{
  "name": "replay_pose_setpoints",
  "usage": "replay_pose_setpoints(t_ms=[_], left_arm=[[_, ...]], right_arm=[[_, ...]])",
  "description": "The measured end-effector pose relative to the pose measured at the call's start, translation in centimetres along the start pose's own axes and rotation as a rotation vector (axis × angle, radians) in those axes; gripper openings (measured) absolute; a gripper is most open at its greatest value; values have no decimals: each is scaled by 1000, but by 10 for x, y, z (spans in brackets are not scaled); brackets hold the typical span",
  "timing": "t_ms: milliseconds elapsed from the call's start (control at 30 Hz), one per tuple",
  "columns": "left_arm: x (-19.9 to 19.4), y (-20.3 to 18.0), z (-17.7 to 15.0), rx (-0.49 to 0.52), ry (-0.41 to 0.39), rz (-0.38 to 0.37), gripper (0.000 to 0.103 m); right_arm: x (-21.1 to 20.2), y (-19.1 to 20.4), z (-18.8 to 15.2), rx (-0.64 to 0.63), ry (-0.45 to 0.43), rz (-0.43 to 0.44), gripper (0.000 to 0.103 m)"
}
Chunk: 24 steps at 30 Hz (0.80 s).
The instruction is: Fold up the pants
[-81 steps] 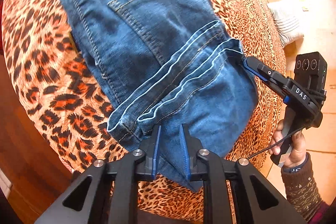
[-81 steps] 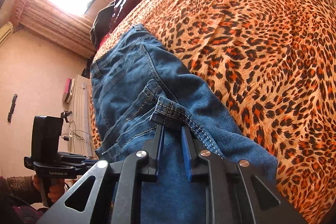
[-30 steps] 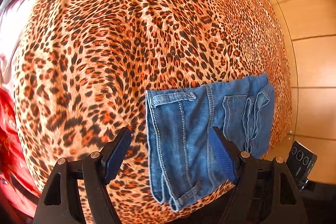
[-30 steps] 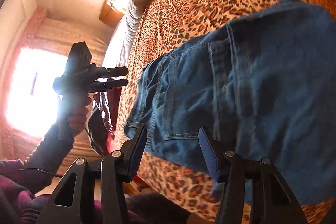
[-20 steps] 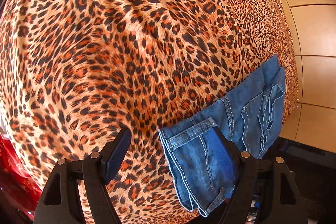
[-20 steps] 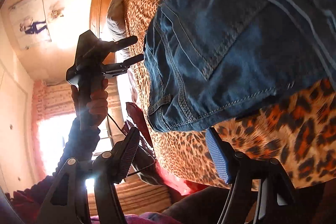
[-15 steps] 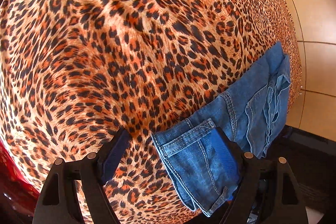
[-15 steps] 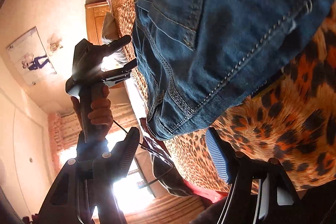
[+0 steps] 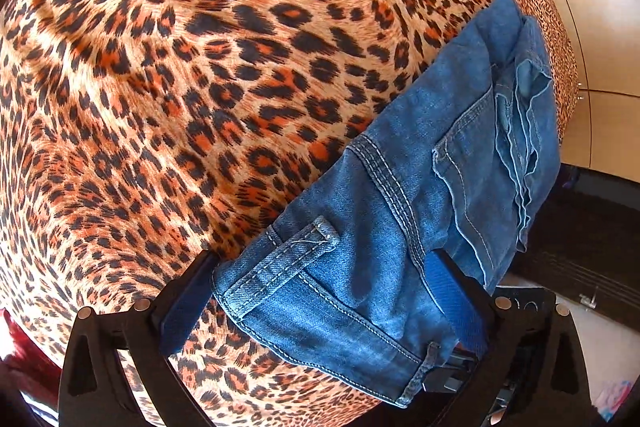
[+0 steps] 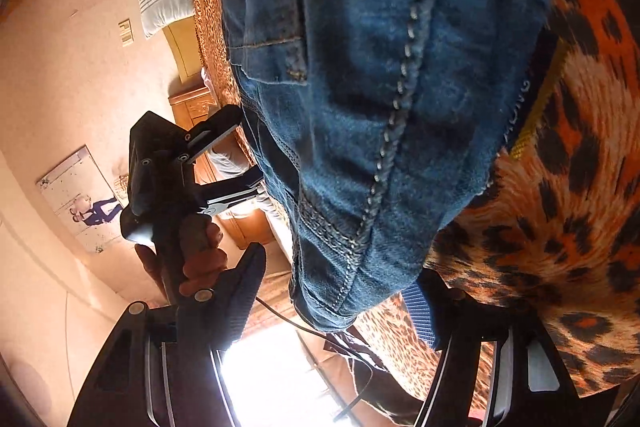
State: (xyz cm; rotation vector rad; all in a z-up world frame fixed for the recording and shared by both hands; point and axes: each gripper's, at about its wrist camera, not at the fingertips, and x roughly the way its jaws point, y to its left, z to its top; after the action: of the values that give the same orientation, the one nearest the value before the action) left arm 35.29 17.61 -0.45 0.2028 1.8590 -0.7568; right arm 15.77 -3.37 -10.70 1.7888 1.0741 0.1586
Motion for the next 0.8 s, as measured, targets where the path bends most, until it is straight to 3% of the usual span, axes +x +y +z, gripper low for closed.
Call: replay_pose_setpoints(t_ms=[67, 100, 133, 167, 200, 300, 467, 600, 800], left_arm=[[2, -3, -1, -3, -12, 10, 95], [2, -3, -3, -4, -18, 29, 88], [1, -6, -5, -4, -25, 47, 83], [-1, -6, -8, -6, -31, 43, 71], [-3, -6, -12, -7, -25, 15, 47], [-12, -4, -22, -23, -36, 4, 31], [-32, 0, -40, -96, -115, -123, 23], [-56, 8, -49, -159, -185, -224, 21], [-87, -6, -56, -146, -265, -237, 20]], right_arm=[[5, 0, -1, 1, -15, 0, 68], [7, 2, -1, -10, -14, -17, 67], [8, 4, -1, -25, -8, -28, 59], [9, 5, -1, -38, 1, -46, 37], [7, 4, 0, -33, 7, -48, 27], [-2, 4, -2, -23, 15, 26, 20], [-20, 27, -6, -90, 25, 120, 19], [-26, 36, -6, -112, 28, 123, 19], [-29, 51, -2, -127, 28, 168, 19]])
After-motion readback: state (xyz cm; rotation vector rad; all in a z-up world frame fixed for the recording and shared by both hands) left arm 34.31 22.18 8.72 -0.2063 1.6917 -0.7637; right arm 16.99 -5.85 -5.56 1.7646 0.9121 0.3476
